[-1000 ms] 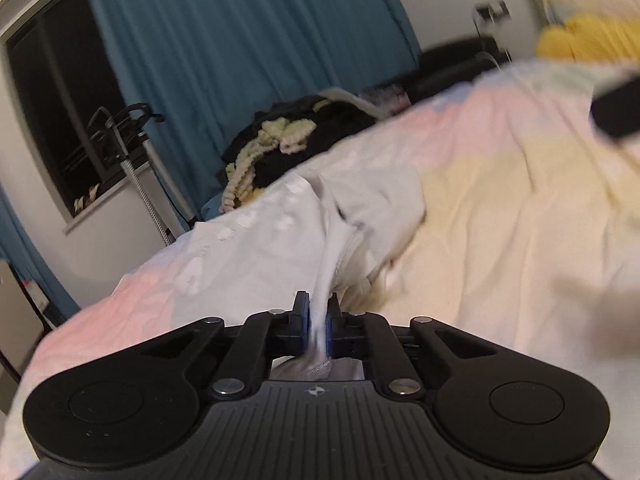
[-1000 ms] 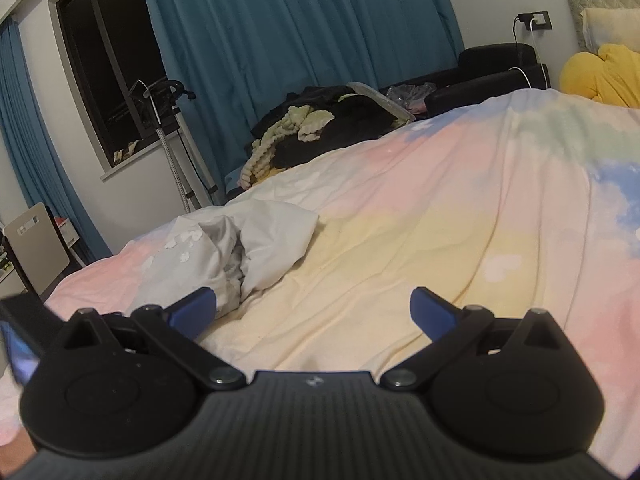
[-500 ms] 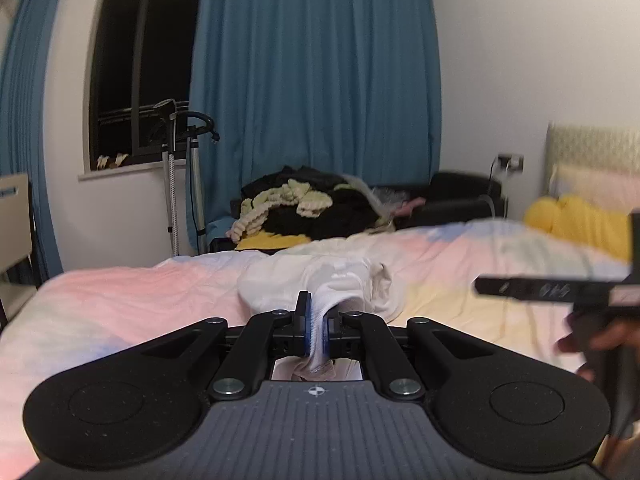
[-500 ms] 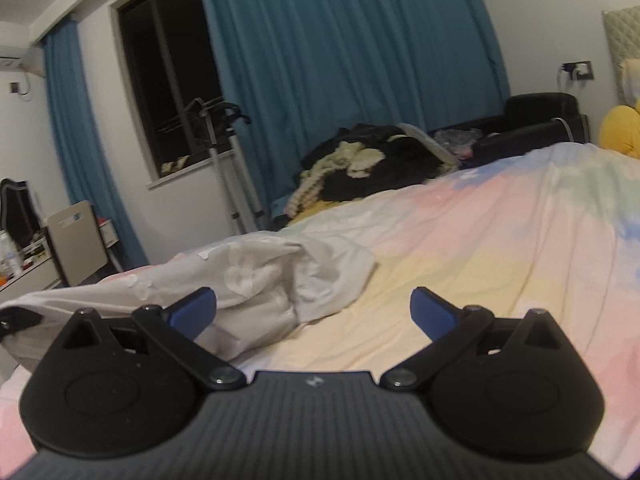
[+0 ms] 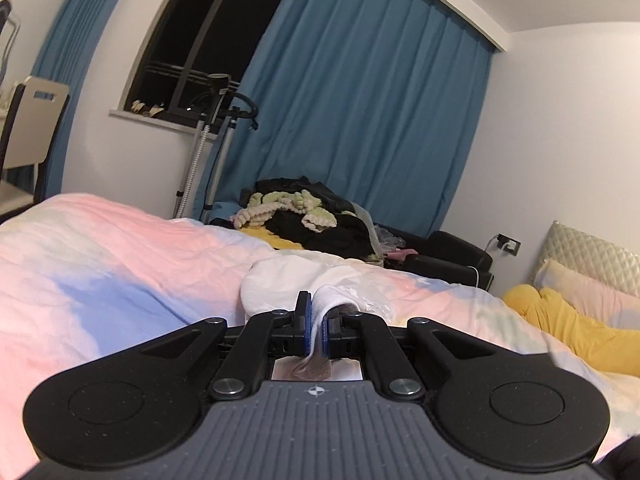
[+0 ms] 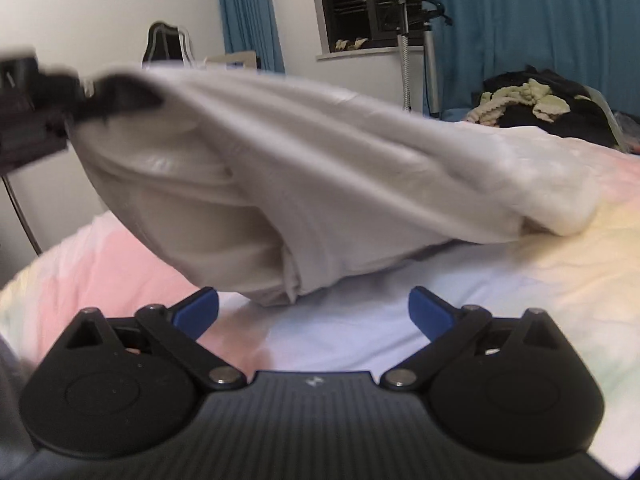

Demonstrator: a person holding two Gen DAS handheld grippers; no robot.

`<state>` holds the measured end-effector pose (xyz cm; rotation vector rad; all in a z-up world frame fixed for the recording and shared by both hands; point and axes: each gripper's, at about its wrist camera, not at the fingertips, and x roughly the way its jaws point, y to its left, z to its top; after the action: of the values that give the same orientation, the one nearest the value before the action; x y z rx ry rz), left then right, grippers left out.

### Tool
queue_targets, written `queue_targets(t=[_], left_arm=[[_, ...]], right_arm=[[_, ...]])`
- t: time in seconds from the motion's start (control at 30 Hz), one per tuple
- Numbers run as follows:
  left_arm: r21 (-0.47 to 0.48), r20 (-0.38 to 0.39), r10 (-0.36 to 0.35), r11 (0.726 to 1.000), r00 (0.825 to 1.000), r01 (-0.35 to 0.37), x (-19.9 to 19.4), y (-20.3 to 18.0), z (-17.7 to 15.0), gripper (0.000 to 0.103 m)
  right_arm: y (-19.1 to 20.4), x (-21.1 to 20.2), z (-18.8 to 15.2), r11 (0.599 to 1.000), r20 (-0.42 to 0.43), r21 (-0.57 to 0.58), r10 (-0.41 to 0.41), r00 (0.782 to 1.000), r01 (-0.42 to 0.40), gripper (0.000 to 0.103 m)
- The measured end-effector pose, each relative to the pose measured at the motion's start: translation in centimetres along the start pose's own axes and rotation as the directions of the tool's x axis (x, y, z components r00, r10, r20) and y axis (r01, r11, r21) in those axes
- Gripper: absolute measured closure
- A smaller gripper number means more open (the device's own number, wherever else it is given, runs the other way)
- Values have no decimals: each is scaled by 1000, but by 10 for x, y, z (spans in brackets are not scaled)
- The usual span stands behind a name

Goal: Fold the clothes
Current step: 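Grasp another edge of the T-shirt with the right gripper while the left gripper holds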

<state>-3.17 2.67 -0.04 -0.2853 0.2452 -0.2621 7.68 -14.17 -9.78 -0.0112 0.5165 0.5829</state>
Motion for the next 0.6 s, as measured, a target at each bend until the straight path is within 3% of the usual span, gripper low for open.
queue_targets(t=[0.07, 0.2, 0.33, 0.43, 0.6], left_arm=[[-25, -4, 17, 1000, 1000, -17, -1, 5, 0, 96], [-105, -15, 5, 994, 1000, -7, -2, 16, 3, 96], [-93, -16, 31, 995, 999, -33, -2, 15, 2, 96], [-84, -25, 37, 996, 999, -39, -1, 15, 1, 96], [-103, -28, 25, 994, 999, -28, 6, 16, 2, 96]], right_arm=[[0, 13, -1, 1000, -10, 9, -23, 1000, 24, 37], [-13, 16, -3, 992, -3, 117, -50, 999, 50, 56], [-28, 4, -1, 976, 73, 188, -129, 989, 113, 88], [-46, -4, 5, 951, 106, 268, -189, 976, 155, 89], [-33, 2, 4, 977, 69, 212, -14, 998, -1, 84]])
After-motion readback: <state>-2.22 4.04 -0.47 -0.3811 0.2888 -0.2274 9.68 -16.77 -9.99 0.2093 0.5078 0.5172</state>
